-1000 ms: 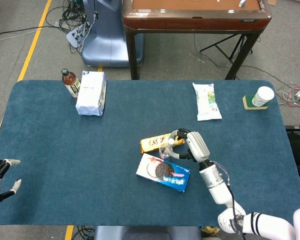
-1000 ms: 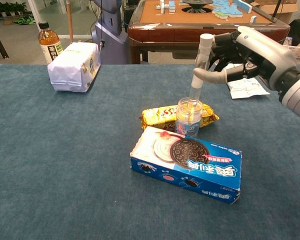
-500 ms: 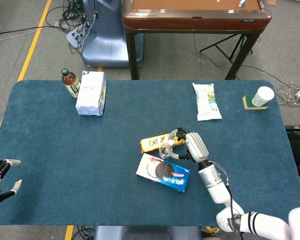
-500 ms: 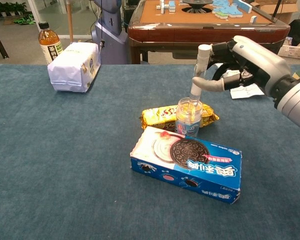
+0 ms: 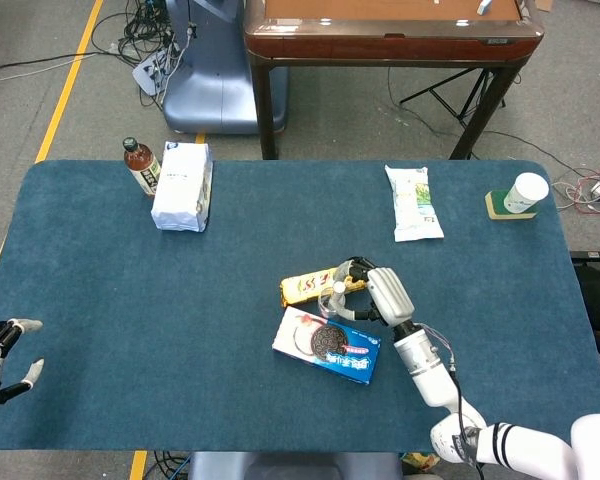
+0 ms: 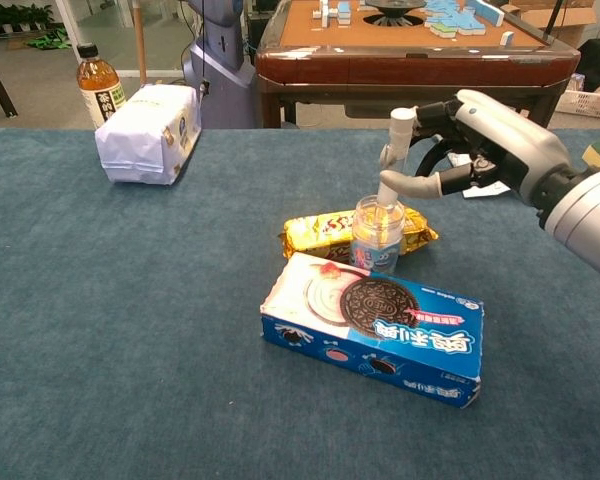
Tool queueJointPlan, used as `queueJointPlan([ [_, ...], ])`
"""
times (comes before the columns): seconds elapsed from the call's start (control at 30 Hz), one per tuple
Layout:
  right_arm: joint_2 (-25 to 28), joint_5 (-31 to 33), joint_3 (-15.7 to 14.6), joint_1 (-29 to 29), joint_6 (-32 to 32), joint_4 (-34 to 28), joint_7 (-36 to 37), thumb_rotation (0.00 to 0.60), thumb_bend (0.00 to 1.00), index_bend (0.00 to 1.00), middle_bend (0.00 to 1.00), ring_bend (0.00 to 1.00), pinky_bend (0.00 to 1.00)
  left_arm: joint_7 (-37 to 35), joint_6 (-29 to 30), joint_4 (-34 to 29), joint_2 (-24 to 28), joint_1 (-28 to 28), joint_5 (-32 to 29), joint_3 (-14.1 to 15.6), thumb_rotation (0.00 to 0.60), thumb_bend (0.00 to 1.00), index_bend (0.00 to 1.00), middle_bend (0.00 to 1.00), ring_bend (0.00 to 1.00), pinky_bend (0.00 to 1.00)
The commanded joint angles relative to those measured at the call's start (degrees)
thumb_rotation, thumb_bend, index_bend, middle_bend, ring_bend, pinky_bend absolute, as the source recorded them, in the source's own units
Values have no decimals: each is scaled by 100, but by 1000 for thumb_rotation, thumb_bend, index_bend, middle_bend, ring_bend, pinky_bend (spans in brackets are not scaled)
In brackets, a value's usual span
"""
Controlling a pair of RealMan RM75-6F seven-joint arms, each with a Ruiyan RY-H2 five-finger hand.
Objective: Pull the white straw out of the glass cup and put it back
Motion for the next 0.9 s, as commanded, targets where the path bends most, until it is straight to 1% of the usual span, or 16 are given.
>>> queueJointPlan([
  [0.03,-1,-2,-4,2,-8,5,-4,600,542,742,420,266,406,-5,1,2,1,0,1,-1,600,339,296,314,243,400],
  [0.4,13,59,-32,18,-148,32,-93,600,527,742,397,243,384,-5,-7,0,4,-1,-2,0,600,339,296,314,243,399],
  [0.57,36,52,-29,27,-176,20,-64,600,500,742,387,233,374,-7,-9,1,6,-1,-7,-2,600,339,295,313,243,400],
  [0.63,51,36,-30,29,-175,-1,-50,600,476,742,385,232,372,-4,-15,-1,6,-3,-7,-1,600,339,295,313,243,400],
  [0.73,83,-14,-44,25,-154,-50,-13,600,391,742,381,230,368,7,-17,-2,3,-4,-7,1,600,339,296,313,243,400],
  [0.9,165,-85,-41,0,-74,-168,73,600,306,735,379,228,365,13,-27,0,2,-7,-10,1,600,339,296,314,243,400],
])
